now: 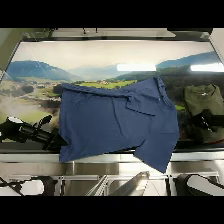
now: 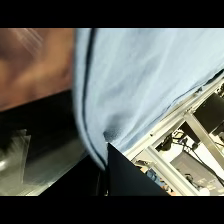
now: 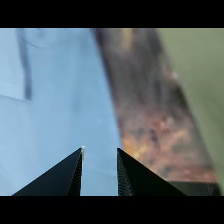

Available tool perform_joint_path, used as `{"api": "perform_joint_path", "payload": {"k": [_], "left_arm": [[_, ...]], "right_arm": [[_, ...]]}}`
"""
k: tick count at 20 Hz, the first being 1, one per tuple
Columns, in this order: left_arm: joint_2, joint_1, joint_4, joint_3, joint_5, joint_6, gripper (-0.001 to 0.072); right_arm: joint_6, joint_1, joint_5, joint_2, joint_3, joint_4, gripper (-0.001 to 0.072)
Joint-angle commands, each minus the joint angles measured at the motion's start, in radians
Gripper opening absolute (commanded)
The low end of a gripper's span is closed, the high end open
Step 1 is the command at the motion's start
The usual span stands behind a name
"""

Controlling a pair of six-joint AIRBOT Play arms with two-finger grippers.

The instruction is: Fold the shirts.

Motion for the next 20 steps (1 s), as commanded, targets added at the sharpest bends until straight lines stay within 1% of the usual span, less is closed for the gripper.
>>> {"api": "perform_joint_path", "payload": {"k": [1,3,4,5,6,7,10,13,18,19,20], "left_arm": [[-0.001,0.001,0.0,0.001,0.006,0.0,0.0008],[-0.001,0.001,0.0,0.001,0.006,0.0,0.0008],[-0.001,0.001,0.0,0.001,0.006,0.0,0.0008],[-0.001,0.001,0.0,0.001,0.007,0.0,0.0008],[-0.001,0.001,0.0,0.001,0.007,0.0,0.0008],[-0.001,0.001,0.0,0.001,0.007,0.0,0.0008],[-0.001,0.001,-0.001,0.001,0.006,0.0,0.0008],[-0.001,0.001,-0.001,0.001,0.006,0.0,0.0009],[-0.001,0.001,-0.002,0.001,0.002,0.0,0.0009],[-0.001,0.001,-0.008,0.002,0.0,0.0,0.0011],[-0.001,0.001,-0.029,0.002,-0.006,0.002,0.0018]], "right_arm": [[-0.04,0.004,0.025,-0.087,-0.006,-0.045,0.0252],[-0.054,0.025,0.023,-0.12,-0.02,-0.047,0.0254],[-0.054,0.036,0.014,-0.131,-0.031,-0.047,0.0319],[-0.053,0.048,-0.002,-0.14,-0.046,-0.047,0.0408],[-0.053,0.058,-0.016,-0.15,-0.062,-0.047,0.037],[-0.053,0.068,-0.027,-0.159,-0.073,-0.047,0.0362],[-0.064,0.103,-0.033,-0.196,-0.081,-0.028,0.0362],[-0.121,0.148,-0.026,-0.204,-0.08,0.05,0.0362],[-0.131,0.143,0.002,-0.204,-0.077,0.058,0.0357],[-0.132,0.139,0.024,-0.204,-0.075,0.059,0.0227],[-0.131,0.138,0.049,-0.204,-0.071,0.059,0.0006]]}}
